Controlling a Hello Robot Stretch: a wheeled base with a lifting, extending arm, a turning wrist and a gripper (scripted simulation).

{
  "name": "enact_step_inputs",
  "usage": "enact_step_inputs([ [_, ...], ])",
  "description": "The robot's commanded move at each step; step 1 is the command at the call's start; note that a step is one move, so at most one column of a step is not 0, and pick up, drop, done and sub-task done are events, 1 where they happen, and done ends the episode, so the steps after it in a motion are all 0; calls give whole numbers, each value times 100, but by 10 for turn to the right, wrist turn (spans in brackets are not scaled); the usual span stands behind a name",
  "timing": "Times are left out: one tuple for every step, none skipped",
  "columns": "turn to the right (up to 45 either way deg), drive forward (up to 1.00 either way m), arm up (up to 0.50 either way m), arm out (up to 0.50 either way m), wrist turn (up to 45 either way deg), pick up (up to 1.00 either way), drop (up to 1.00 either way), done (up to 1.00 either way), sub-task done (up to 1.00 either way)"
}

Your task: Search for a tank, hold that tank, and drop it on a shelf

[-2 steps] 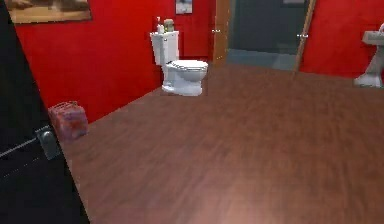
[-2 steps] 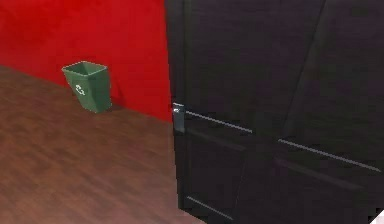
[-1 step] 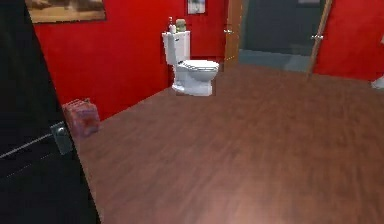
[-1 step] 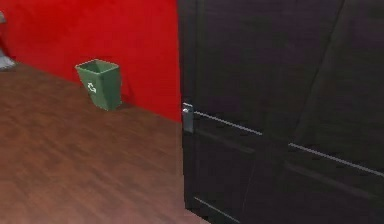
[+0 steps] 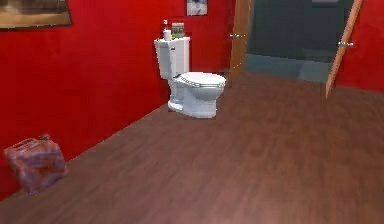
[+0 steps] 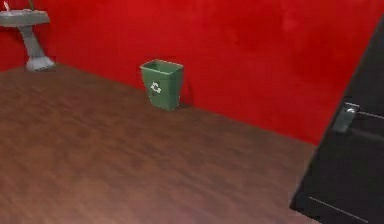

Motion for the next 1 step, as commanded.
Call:
enact_step_inputs([
  [-150,0,0,0,0,0,0,0,0],
])
